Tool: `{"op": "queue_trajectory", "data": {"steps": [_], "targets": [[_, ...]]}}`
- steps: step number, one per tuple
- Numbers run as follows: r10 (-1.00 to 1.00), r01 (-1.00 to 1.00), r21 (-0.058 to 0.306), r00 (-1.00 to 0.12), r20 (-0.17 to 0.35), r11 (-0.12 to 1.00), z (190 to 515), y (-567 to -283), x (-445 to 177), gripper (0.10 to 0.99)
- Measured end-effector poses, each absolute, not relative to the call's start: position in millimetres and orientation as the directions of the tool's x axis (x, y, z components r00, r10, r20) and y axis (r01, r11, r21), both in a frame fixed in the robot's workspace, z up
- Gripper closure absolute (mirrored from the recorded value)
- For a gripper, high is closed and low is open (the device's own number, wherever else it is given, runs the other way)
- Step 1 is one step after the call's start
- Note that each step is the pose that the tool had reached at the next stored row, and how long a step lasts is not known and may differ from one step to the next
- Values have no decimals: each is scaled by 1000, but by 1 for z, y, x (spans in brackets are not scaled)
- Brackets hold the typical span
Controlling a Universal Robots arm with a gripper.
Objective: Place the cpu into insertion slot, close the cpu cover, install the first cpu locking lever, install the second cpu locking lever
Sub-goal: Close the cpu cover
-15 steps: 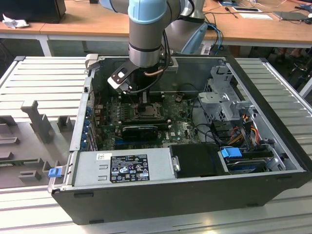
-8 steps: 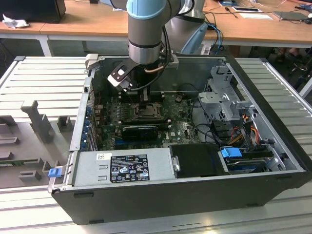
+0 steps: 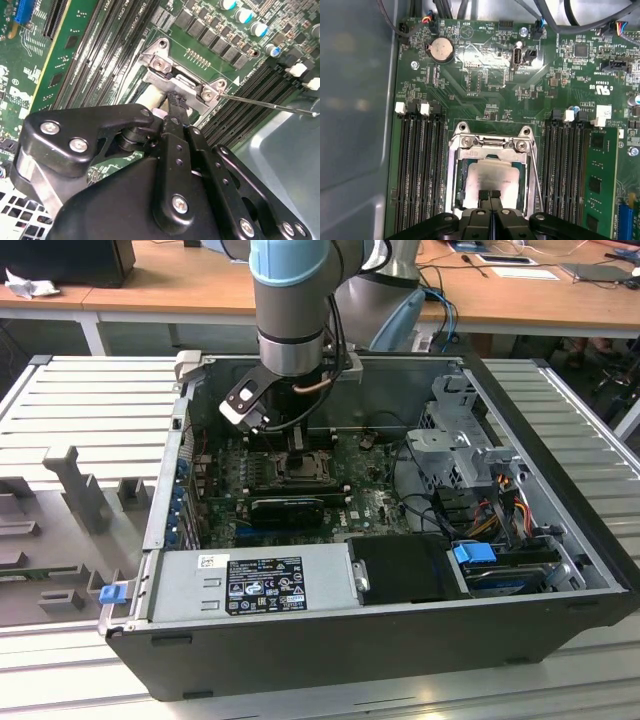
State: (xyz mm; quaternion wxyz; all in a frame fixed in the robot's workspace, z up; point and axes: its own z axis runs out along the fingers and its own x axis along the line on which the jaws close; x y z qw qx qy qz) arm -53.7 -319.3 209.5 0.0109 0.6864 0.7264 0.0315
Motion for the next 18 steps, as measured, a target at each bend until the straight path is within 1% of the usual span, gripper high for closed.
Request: {"op": "queue_trajectory", "data": {"steps": [3,8,14,18], "targets": [[998,995,76,-60,28,58,209,-319,-57,980],[998,995,84,-61,28,59,206,-319,-58,980],[997,990,125,-67,25,63,203,-319,-57,980],[997,990,123,-67,22,64,201,-320,-41,980]]}}
